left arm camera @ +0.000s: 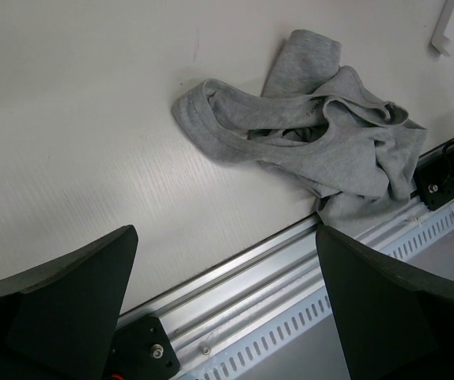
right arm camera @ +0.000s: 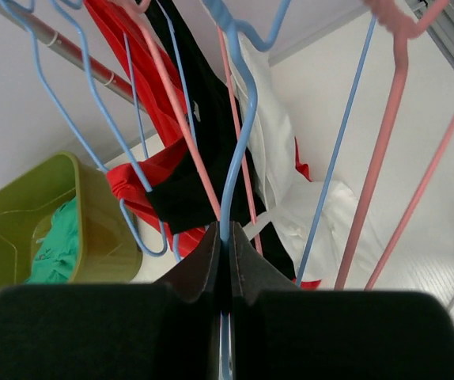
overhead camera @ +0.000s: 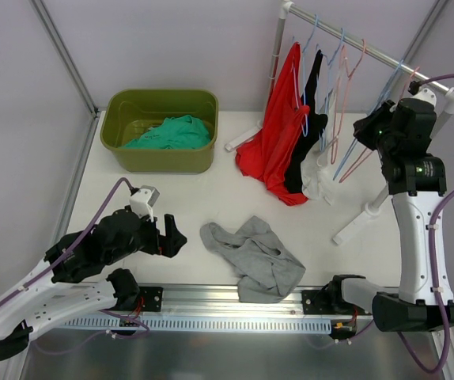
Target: Remove the tank top from the hanger
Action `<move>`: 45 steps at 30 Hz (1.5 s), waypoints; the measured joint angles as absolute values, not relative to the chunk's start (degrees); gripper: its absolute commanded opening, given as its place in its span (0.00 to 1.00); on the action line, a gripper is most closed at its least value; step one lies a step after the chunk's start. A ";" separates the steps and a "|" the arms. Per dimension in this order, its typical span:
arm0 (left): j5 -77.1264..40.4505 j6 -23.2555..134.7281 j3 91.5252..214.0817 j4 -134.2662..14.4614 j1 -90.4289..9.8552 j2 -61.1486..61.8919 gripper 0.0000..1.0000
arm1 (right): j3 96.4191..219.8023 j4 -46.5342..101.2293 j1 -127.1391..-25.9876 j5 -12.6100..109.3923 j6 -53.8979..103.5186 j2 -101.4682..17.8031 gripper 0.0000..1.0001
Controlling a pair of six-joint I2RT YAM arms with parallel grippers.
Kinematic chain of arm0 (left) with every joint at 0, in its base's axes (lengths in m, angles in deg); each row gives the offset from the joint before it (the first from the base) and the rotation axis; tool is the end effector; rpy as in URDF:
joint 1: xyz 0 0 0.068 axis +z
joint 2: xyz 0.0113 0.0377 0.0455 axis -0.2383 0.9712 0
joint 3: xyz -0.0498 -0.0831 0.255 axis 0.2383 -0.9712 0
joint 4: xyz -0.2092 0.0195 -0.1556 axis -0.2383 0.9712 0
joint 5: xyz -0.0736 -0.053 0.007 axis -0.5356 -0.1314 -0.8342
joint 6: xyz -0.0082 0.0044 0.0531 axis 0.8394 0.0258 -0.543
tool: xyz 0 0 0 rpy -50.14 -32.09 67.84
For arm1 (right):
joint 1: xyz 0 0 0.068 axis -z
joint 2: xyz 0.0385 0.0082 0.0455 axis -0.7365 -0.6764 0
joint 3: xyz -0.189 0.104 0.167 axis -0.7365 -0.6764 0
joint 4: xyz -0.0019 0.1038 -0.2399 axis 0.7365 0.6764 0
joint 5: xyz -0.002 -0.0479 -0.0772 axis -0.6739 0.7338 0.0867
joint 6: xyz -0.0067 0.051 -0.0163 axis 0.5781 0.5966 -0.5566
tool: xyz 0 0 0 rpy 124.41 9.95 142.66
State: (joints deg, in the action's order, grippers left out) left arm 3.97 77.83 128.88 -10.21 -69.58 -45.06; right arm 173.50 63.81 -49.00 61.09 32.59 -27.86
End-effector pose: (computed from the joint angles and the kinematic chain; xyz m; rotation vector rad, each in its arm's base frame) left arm 0.0632 -0.0777 0.3260 0.2587 2.1266 -0.6932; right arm 0.2235 0.0030 0.4859 0.2668 1.7811 0.1220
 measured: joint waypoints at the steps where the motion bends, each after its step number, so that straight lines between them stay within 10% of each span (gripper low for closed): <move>1: 3.99 77.85 128.88 -10.21 -69.64 -45.12 0.99 | 172.14 63.22 -49.00 60.94 32.63 -27.56 0.00; 8: 3.99 77.85 128.88 -10.21 -69.69 -44.90 0.99 | 167.69 58.56 -48.43 59.65 32.78 -25.63 0.00; 11: 3.99 77.85 128.88 -10.18 -69.69 -44.40 0.99 | 166.83 57.95 -48.32 58.99 32.96 -24.74 0.29; 13: 3.97 77.85 128.88 -10.21 -69.69 -43.66 0.99 | 166.48 58.11 -48.30 58.29 33.37 -24.15 0.67; 21: 1.91 77.78 130.74 -13.75 -69.69 -32.84 0.99 | 166.05 58.81 -48.28 54.40 32.87 -18.14 0.99; 45: -8.51 64.71 158.65 -29.53 -82.49 36.75 0.95 | 167.80 86.61 -48.28 35.74 16.76 16.55 1.00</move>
